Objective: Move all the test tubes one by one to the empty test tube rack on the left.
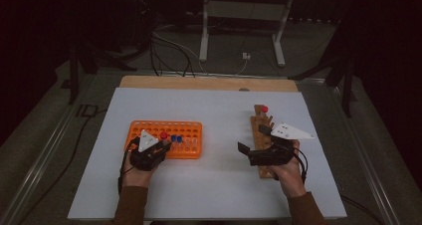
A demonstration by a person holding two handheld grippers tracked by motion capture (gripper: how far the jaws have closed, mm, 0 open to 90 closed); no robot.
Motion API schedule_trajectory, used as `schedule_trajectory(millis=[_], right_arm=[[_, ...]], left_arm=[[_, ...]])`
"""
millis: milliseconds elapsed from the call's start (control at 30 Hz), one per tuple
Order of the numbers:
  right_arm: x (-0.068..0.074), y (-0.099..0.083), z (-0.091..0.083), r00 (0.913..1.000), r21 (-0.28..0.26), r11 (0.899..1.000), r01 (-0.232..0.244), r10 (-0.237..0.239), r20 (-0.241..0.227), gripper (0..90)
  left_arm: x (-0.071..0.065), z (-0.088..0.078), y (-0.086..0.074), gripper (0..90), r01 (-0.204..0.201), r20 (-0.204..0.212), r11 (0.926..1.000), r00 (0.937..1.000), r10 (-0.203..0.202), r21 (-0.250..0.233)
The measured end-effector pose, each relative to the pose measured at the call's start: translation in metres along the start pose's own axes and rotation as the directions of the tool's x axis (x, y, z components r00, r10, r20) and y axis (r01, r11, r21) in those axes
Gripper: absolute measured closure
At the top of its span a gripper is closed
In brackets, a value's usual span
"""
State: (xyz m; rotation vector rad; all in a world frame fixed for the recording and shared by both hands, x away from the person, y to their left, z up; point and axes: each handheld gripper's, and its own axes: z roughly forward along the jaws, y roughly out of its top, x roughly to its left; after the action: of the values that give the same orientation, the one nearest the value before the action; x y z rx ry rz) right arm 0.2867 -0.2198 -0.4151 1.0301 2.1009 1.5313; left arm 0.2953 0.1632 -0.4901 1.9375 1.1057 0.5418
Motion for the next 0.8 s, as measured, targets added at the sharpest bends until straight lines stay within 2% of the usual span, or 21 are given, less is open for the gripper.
schedule_trajectory(millis=[267,367,400,567,700,800], right_arm=[[-0.001,0.0,0.0,1.0,0.002,1.0,-0.004,0.004,-0.001,0.0],[-0.002,0.0,-0.001,1.0,-0.003,1.0,-0.008,0.008,0.0,0.0],[-0.002,0.0,-0.001,1.0,-0.003,1.0,-0.009,0.009,0.0,0.0],[-0.005,0.0,-0.002,0.9999,-0.008,1.0,-0.013,0.013,0.004,0.0],[-0.006,0.0,-0.003,0.9998,-0.005,1.0,-0.017,0.017,0.01,0.0],[-0.008,0.0,-0.003,0.9997,-0.003,1.0,-0.018,0.019,0.017,0.0]], left_arm=[[0.003,-0.001,-0.001,72.3,0.04,0.024,0.9992,0.9989,-0.04,0.006],[0.006,-0.009,0.0,63.1,0.072,0.047,0.9967,0.9964,-0.07,-0.038],[0.009,-0.012,0.0,60.7,0.091,0.076,0.9942,0.9933,-0.087,-0.056],[0.013,-0.022,0.003,51.5,0.112,0.125,0.9867,0.9873,-0.098,-0.117],[0.012,-0.027,0.006,46.6,0.107,0.13,0.9804,0.9878,-0.085,-0.165],[0.011,-0.032,0.009,42.6,0.119,0.137,0.9698,0.9863,-0.091,-0.213]])
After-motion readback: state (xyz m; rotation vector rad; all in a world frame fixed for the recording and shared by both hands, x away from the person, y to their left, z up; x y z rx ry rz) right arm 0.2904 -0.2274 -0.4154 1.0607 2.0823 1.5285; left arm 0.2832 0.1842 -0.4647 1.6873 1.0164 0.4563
